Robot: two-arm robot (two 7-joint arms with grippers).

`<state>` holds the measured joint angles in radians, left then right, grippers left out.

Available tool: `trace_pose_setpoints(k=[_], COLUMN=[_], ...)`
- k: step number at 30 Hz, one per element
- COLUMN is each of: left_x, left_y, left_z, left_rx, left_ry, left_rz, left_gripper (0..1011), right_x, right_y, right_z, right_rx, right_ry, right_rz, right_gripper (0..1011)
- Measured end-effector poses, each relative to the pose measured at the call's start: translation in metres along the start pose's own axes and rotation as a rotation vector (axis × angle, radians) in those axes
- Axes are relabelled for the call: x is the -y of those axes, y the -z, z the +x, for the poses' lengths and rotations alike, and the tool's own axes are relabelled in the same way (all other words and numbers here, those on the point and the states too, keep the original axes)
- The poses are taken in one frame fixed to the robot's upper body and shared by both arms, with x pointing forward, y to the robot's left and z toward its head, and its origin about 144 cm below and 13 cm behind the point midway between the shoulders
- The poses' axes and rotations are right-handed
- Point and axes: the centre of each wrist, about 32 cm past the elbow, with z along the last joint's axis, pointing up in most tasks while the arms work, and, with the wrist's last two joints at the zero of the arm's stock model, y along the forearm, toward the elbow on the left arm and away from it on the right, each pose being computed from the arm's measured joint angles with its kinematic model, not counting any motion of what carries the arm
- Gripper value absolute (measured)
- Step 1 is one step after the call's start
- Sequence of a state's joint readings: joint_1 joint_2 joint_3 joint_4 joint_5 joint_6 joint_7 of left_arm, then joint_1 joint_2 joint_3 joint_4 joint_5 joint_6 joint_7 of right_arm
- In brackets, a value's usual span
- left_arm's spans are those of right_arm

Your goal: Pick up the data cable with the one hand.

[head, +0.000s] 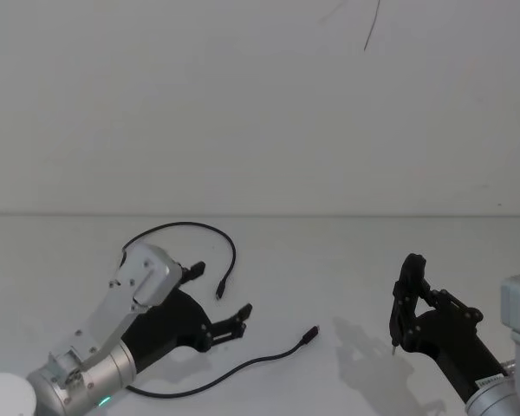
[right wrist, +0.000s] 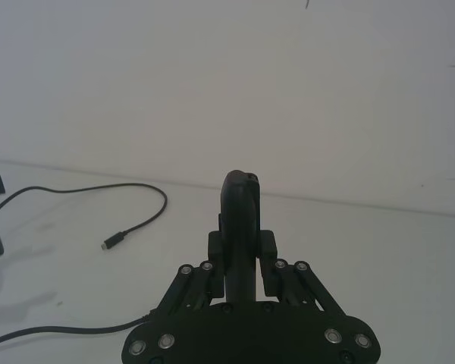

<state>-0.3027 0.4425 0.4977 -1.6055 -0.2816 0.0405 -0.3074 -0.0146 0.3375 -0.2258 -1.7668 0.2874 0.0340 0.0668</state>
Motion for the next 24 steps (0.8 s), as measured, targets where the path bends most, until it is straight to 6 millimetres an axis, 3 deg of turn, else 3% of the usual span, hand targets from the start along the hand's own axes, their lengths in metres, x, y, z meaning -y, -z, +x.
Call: trace_pose_setpoints(k=[17,24], left_x=[0.007,0.01], left_y=[0.004,0.008], left_z=[0.017,0.018], left_rx=[-0.041,-0.058], left_ry=[0.298,0.341], left_rz=[0.12,0.158], left_gripper=[1000,1001], right_x=[0.0,0.0], right_y=[0.0,0.0], right_z=[0.0,0.0], right_rx=[0.0,0.0], right_ry=[0.0,0.0], right_rz=[0.0,0.0], right_gripper=[269,269])
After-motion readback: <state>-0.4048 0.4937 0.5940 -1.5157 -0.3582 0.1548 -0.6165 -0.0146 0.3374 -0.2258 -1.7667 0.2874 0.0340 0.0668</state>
